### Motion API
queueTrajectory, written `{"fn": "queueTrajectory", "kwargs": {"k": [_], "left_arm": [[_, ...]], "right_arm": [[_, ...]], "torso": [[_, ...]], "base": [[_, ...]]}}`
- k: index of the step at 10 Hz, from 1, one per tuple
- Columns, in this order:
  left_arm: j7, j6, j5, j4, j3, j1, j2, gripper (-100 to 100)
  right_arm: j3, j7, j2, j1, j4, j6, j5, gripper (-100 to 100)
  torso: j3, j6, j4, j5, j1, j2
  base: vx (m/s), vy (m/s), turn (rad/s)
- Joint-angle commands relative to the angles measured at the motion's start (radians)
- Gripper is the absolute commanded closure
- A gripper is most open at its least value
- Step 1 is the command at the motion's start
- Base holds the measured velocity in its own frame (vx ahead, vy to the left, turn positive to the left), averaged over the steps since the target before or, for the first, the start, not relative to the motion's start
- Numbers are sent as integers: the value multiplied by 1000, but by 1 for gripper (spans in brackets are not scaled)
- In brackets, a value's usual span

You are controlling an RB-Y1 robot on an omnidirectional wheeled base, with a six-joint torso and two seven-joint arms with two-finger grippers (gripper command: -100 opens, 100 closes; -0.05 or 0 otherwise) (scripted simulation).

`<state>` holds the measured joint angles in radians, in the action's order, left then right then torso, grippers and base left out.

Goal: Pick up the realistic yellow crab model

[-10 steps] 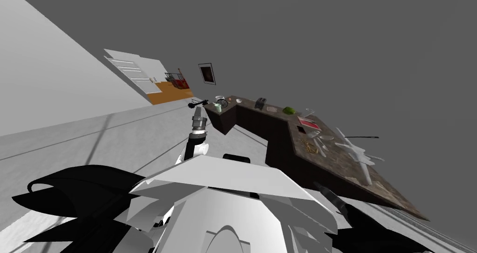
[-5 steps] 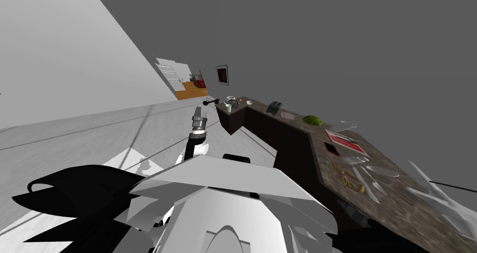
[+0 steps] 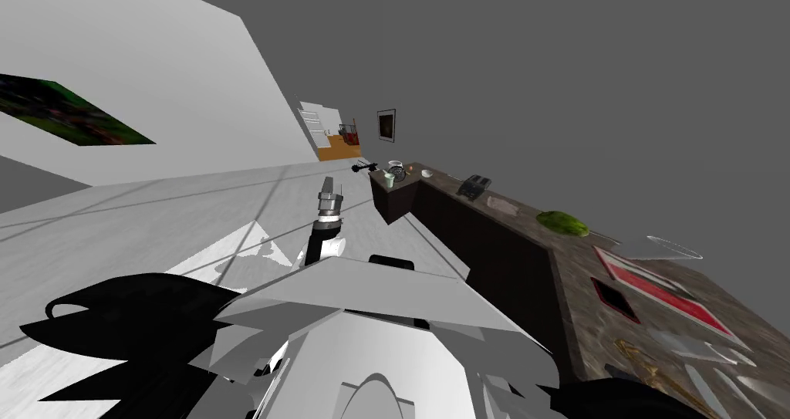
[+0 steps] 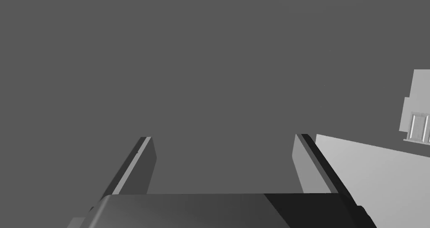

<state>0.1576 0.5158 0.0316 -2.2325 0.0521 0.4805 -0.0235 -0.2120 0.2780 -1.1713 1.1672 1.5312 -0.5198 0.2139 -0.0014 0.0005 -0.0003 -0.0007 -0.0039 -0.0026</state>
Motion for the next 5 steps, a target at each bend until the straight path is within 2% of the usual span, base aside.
{"fn": "queueTrajectory", "kwargs": {"k": [1,2,3,4,5], "left_arm": [[0,0,0,0,0,0,0,0],[0,0,0,0,0,0,0,0],[0,0,0,0,0,0,0,0],[0,0,0,0,0,0,0,0],[0,0,0,0,0,0,0,0]], "right_arm": [[3,-5,-6,6,-37,-5,-6,-100],[11,-13,-1,11,-53,-15,-9,-100],[16,-16,4,12,-57,-17,-9,-100],[4,-14,-6,23,-50,-11,0,-100],[5,-14,-6,22,-53,-9,-1,0]], "torso": [[0,0,0,0,0,0],[0,0,0,0,-1,1],[1,0,0,-1,-2,2],[2,1,1,-1,-2,4],[3,2,1,0,2,5]], "base": [[71,-109,256],[57,-133,378],[22,-129,181],[4,-53,16],[3,-11,1]]}}
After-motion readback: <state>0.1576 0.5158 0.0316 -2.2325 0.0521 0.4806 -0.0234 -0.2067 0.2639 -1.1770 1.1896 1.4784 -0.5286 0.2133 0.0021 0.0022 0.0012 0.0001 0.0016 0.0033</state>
